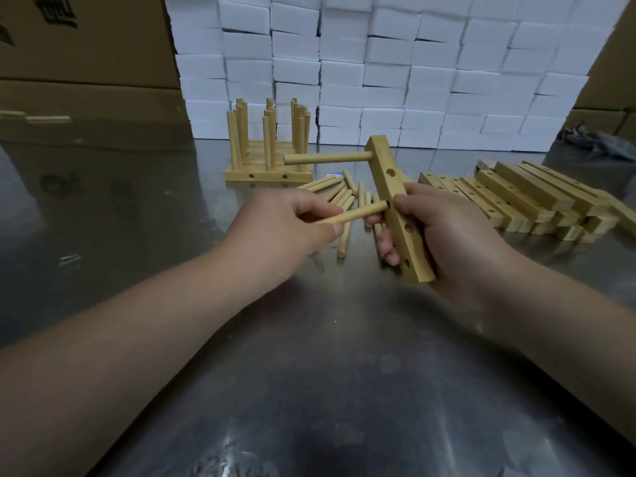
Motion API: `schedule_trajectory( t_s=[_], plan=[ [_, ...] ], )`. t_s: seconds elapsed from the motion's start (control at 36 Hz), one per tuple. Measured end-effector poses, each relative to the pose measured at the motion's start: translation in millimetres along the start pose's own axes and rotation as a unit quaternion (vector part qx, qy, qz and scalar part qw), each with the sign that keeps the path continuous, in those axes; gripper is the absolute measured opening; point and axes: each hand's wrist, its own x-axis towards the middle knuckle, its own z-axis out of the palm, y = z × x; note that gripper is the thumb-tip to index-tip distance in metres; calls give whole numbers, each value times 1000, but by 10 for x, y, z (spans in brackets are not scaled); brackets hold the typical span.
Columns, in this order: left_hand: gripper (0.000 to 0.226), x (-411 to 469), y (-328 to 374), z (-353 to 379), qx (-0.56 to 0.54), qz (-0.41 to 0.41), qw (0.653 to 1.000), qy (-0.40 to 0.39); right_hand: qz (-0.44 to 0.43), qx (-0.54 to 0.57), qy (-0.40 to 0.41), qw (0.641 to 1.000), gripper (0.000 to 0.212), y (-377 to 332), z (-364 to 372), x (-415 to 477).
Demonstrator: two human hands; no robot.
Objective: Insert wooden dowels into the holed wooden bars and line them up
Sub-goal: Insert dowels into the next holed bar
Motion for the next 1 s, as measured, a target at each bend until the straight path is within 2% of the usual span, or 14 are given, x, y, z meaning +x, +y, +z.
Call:
schedule_trajectory(
  t_s=[0.06,0.14,0.22,0.33,0.42,0.47,0.56,0.69,0.78,0.89,1.0],
  plan=[
    [22,-20,4,10,60,22,998,0,-13,-14,-1,1000,24,-2,13,-6],
    [21,-37,7,22,65,41,997,1,-35,-21,17,999,24,-6,18,-7],
    [18,-42,-9,26,121,61,991,9,-42,-42,25,998,23,3,7,-5],
    [18,-72,-9,5,174,141,974,21,-37,-61,17,997,30,7,1,-20],
    [27,-87,5,6,201,189,961,15,-49,-60,17,997,32,-5,9,-34],
    [17,-87,22,2,210,193,958,14,-53,-55,16,997,31,-7,12,-38],
    [30,-89,39,-16,237,196,951,8,-63,-55,14,996,31,4,11,-30],
    [28,-86,68,-34,281,207,937,-8,-96,-70,11,993,35,39,8,-24],
    [42,-107,105,-34,293,204,934,-14,-111,-94,6,989,35,49,11,-28],
    [39,-123,122,-39,270,197,942,-15,-127,-113,1,985,34,51,15,-40],
    [31,-132,121,-20,191,162,968,-23,-129,-126,-6,984,36,53,21,-47]
  ],
)
